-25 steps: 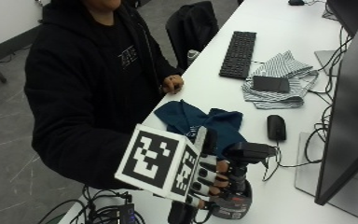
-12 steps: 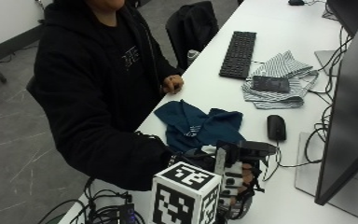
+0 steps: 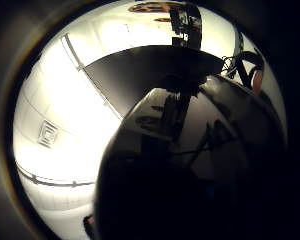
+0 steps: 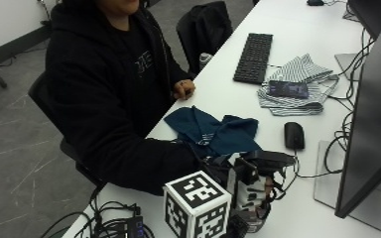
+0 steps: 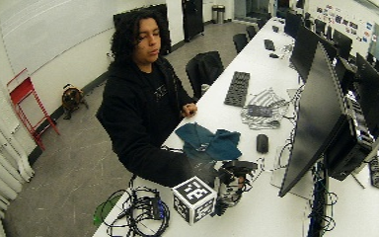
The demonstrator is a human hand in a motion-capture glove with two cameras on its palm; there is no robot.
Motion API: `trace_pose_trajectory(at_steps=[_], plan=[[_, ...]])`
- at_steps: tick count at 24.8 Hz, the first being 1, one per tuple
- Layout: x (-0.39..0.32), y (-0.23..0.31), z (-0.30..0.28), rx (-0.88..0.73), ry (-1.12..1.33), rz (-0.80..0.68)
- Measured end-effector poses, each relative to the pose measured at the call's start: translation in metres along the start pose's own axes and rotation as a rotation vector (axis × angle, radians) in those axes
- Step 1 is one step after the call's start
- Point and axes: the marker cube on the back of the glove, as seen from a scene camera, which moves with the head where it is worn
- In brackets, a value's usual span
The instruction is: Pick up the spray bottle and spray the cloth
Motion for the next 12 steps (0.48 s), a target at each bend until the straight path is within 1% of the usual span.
trace_pose_trajectory(at_steps=[7, 12], plan=[[-0.005, -0.017, 0.012, 0.172, 0.004, -0.055], [0.000, -0.001, 0.000, 0.136, 0.037, -0.051]])
